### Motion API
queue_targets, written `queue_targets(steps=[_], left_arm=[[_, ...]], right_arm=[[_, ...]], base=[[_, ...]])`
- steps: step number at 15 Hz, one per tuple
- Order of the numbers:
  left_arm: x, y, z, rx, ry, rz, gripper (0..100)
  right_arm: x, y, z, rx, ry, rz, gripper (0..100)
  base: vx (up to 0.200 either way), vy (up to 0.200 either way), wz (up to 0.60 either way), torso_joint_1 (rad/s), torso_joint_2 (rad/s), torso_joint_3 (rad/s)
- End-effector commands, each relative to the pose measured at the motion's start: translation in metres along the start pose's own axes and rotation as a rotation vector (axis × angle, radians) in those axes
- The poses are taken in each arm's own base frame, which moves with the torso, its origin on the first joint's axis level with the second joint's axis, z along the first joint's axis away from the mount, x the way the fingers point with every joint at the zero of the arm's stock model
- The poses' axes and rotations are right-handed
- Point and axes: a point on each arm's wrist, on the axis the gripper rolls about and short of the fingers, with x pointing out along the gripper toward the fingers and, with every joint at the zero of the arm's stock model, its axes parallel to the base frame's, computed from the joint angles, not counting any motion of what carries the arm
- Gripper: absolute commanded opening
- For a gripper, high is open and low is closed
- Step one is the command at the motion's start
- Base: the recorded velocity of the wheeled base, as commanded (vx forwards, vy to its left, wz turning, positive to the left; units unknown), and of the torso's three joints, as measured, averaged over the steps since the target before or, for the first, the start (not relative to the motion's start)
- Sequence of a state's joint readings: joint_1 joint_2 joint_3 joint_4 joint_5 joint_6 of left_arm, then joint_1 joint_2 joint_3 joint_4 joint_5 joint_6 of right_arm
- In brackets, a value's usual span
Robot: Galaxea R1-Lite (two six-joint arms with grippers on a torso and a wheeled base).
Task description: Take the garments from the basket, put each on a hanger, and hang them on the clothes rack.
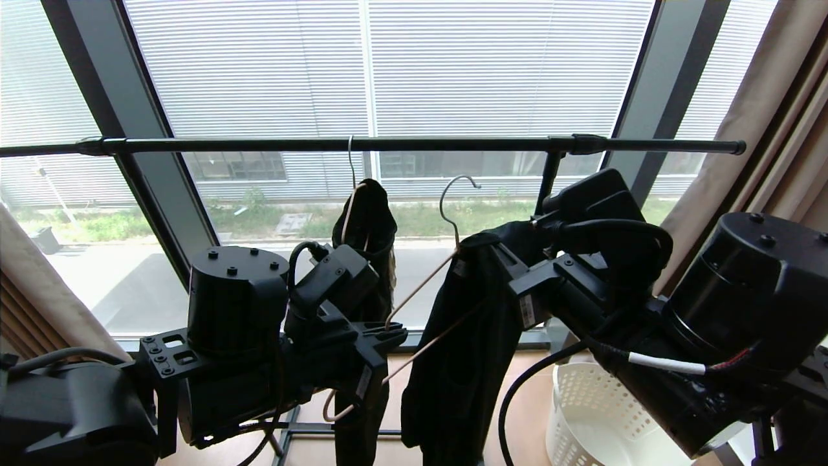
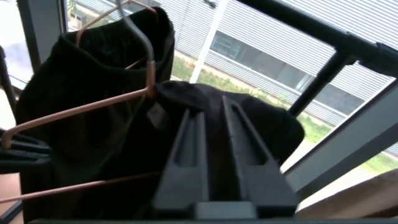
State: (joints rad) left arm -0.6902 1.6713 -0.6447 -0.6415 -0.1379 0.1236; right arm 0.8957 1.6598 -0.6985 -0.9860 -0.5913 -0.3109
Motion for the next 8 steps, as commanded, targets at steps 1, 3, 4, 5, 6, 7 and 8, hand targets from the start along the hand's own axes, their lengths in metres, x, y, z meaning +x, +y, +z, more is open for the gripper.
queue_targets(steps=[1, 3, 4, 5, 6, 7, 8], left_arm=[[-0.001, 0.0, -0.003, 0.0, 0.007, -0.001, 0], [-0.002, 0.0, -0.001, -0.001, 0.0, 0.0, 0], [-0.004, 0.0, 0.001, 0.0, -0.021, 0.004, 0], [-0.004, 0.0, 0.002, 0.001, -0.027, 0.005, 0], [-0.004, 0.0, 0.003, 0.003, -0.039, 0.006, 0], [-0.005, 0.0, 0.003, 0.003, -0.045, 0.008, 0], [-0.007, 0.0, 0.003, 0.002, -0.053, 0.009, 0]], right_arm=[[-0.002, -0.008, 0.003, 0.005, -0.007, -0.017, 100], [-0.006, -0.012, 0.004, 0.002, -0.01, -0.017, 100], [-0.01, -0.014, 0.002, -0.021, 0.008, -0.008, 100], [-0.011, -0.014, 0.0, -0.031, 0.017, -0.002, 100], [-0.019, -0.017, -0.002, -0.052, 0.027, 0.047, 100], [-0.024, -0.019, -0.002, -0.066, 0.03, 0.076, 100], [-0.027, -0.022, -0.003, -0.079, 0.036, 0.093, 100]], base=[[0.0, 0.0, 0.0, 0.0, 0.0, 0.0], [0.0, 0.0, 0.0, 0.0, 0.0, 0.0], [0.0, 0.0, 0.0, 0.0, 0.0, 0.0], [0.0, 0.0, 0.0, 0.0, 0.0, 0.0], [0.0, 0.0, 0.0, 0.0, 0.0, 0.0], [0.0, 0.0, 0.0, 0.0, 0.0, 0.0], [0.0, 0.0, 0.0, 0.0, 0.0, 0.0]])
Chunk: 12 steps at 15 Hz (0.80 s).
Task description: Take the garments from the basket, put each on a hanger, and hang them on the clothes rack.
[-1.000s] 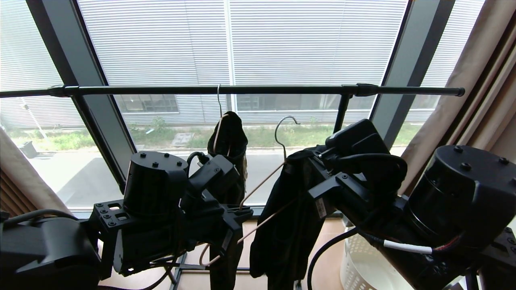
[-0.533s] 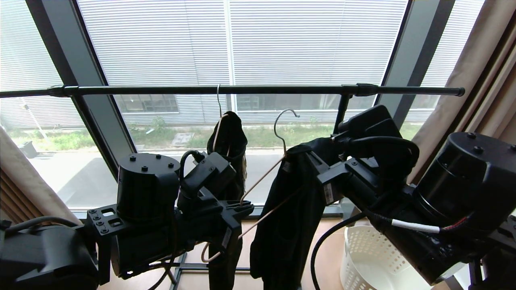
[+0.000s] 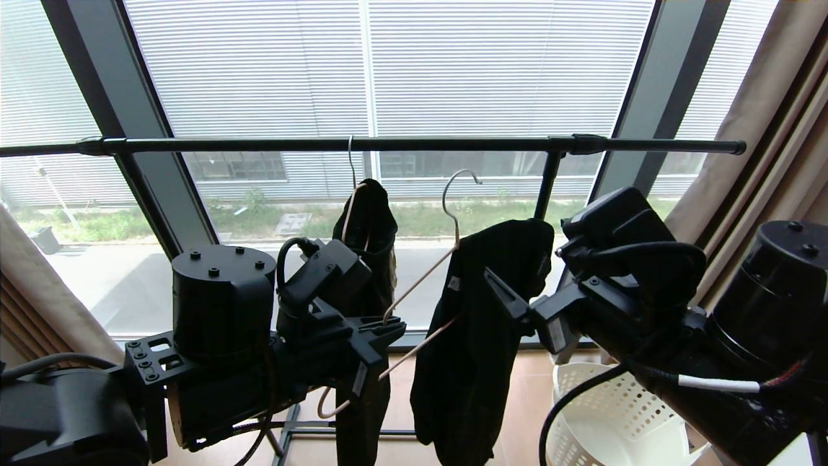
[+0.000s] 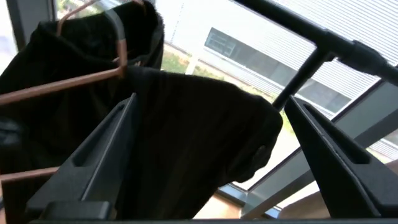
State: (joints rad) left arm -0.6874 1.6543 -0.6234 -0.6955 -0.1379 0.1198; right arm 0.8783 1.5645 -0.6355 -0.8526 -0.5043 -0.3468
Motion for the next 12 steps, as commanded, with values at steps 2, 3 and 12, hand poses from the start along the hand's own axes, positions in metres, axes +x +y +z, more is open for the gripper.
queue_targets(steps=[2, 3, 12], left_arm=[[-0.007, -0.001, -0.001, 0.003, -0.005, 0.002, 0], [-0.012, -0.001, -0.001, 0.005, -0.01, 0.001, 0], [-0.038, 0.003, -0.028, 0.092, 0.04, -0.083, 0]], right_arm=[[-0.023, -0.012, 0.001, -0.02, 0.0, 0.095, 100], [-0.026, -0.018, -0.001, -0.03, 0.014, 0.131, 100], [-0.037, -0.085, -0.015, -0.243, 0.153, 0.529, 100]], base=[[0.0, 0.0, 0.0, 0.0, 0.0, 0.0], [0.0, 0.0, 0.0, 0.0, 0.0, 0.0], [0.0, 0.0, 0.0, 0.0, 0.0, 0.0]])
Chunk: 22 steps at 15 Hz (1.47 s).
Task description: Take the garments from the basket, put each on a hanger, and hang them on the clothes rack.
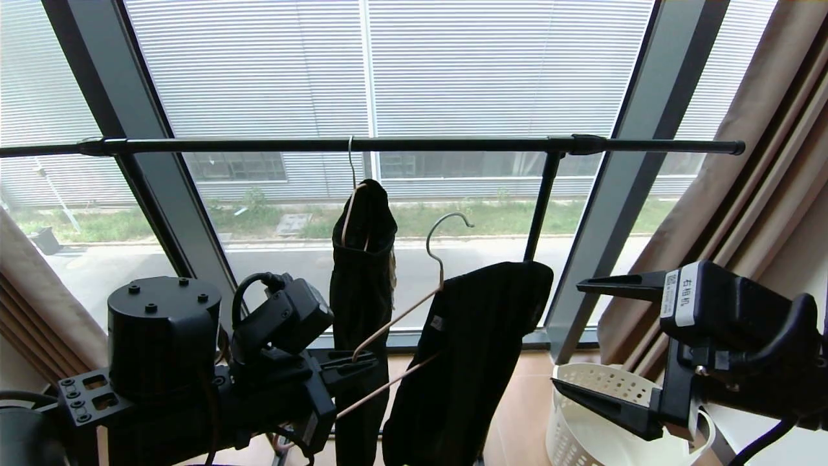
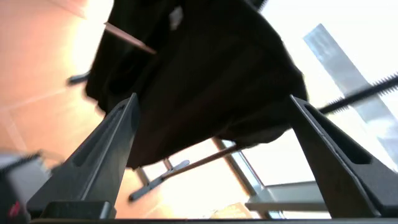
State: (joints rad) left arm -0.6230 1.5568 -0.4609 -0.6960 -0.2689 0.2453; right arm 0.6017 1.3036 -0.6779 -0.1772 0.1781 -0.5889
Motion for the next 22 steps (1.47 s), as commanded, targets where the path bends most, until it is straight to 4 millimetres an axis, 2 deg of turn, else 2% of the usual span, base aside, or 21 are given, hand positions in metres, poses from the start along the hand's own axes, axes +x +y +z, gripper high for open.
queue_targets(steps=[1, 2, 3, 4, 7, 9, 14, 18, 22], left_arm=[[-0.005, -0.002, -0.002, 0.016, -0.001, -0.007, 0], [-0.005, -0.003, -0.003, 0.019, 0.001, -0.009, 0], [-0.006, -0.005, -0.006, 0.036, 0.003, -0.025, 0], [-0.007, -0.006, -0.007, 0.041, -0.012, -0.051, 0], [-0.007, -0.008, -0.008, 0.051, -0.051, -0.112, 0], [-0.008, -0.008, -0.01, 0.066, -0.096, -0.119, 0], [-0.007, -0.009, -0.01, 0.072, -0.112, -0.121, 0], [-0.008, -0.01, -0.01, 0.072, -0.112, -0.123, 0], [-0.009, -0.009, -0.01, 0.071, -0.114, -0.119, 0]], right_arm=[[-0.005, -0.036, 0.004, -0.042, 0.008, 0.058, 100], [-0.004, -0.04, 0.005, -0.053, 0.005, 0.074, 100], [0.006, -0.065, 0.005, -0.114, -0.014, 0.155, 100], [0.014, -0.075, 0.007, -0.144, -0.014, 0.209, 100], [0.039, -0.092, 0.012, -0.102, -0.026, 0.39, 100], [0.06, -0.102, 0.016, -0.077, -0.047, 0.44, 100], [0.072, -0.092, 0.022, -0.079, -0.053, 0.491, 100], [0.084, -0.086, 0.019, -0.068, -0.038, 0.527, 100], [0.085, -0.085, 0.017, -0.052, -0.026, 0.531, 100]], base=[[0.0, 0.0, 0.0, 0.0, 0.0, 0.0], [0.0, 0.0, 0.0, 0.0, 0.0, 0.0], [0.0, 0.0, 0.0, 0.0, 0.0, 0.0], [0.0, 0.0, 0.0, 0.0, 0.0, 0.0], [0.0, 0.0, 0.0, 0.0, 0.0, 0.0], [0.0, 0.0, 0.0, 0.0, 0.0, 0.0], [0.0, 0.0, 0.0, 0.0, 0.0, 0.0], [0.0, 0.0, 0.0, 0.0, 0.0, 0.0], [0.0, 0.0, 0.0, 0.0, 0.0, 0.0]])
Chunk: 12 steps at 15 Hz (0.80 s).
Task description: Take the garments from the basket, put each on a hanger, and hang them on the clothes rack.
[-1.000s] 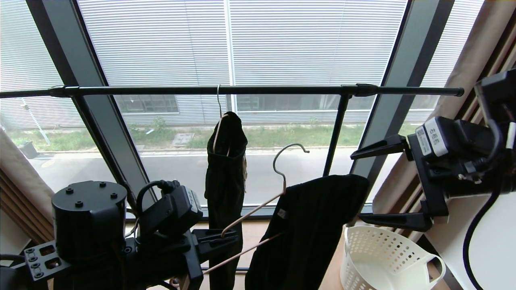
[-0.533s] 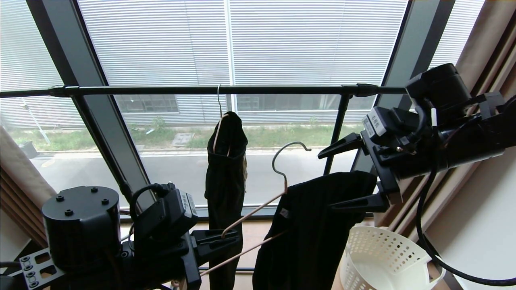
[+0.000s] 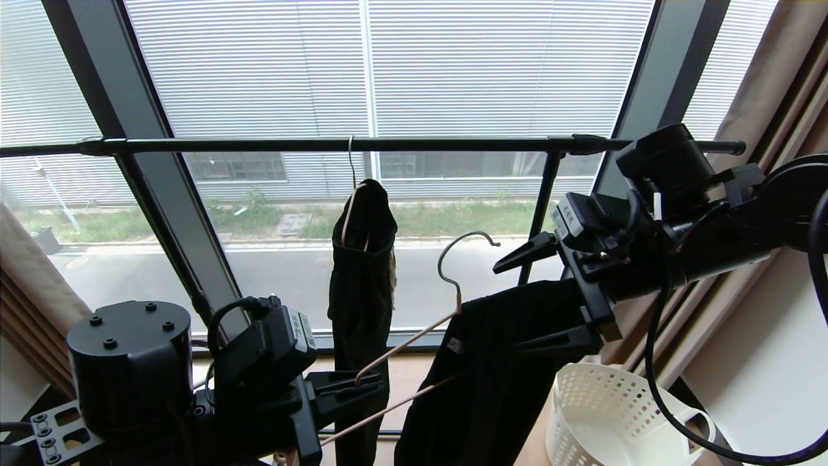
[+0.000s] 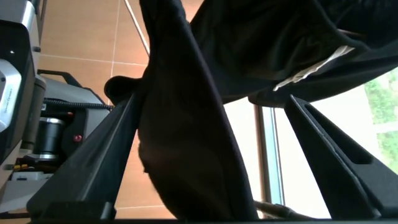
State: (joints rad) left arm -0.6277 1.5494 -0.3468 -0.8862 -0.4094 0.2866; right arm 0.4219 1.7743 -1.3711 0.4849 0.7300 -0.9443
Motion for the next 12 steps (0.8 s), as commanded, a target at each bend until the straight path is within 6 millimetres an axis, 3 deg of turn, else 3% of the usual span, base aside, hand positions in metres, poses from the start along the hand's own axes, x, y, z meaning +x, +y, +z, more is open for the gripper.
queue_targets(steps=[1, 9, 10, 12], left_arm=[[0.0008, 0.0002, -0.0008, -0.003, 0.004, -0.001, 0], [0.0015, 0.0013, -0.0004, -0.006, 0.002, 0.001, 0], [0.0013, 0.0015, 0.0002, -0.005, 0.0, 0.002, 100], [0.0005, 0.0014, 0.0011, -0.002, -0.004, 0.004, 100]], right_arm=[[0.0018, 0.0003, -0.0014, 0.007, 0.003, 0.006, 0], [-0.0006, 0.0022, -0.0002, 0.0, 0.0, 0.002, 0], [-0.0007, 0.0026, 0.0004, -0.002, -0.001, 0.003, 0], [-0.0026, 0.0034, 0.0011, -0.005, -0.002, -0.001, 0]], base=[[0.0, 0.0, 0.0, 0.0, 0.0, 0.0], [0.0, 0.0, 0.0, 0.0, 0.0, 0.0], [0.0, 0.0, 0.0, 0.0, 0.0, 0.0], [0.0, 0.0, 0.0, 0.0, 0.0, 0.0]])
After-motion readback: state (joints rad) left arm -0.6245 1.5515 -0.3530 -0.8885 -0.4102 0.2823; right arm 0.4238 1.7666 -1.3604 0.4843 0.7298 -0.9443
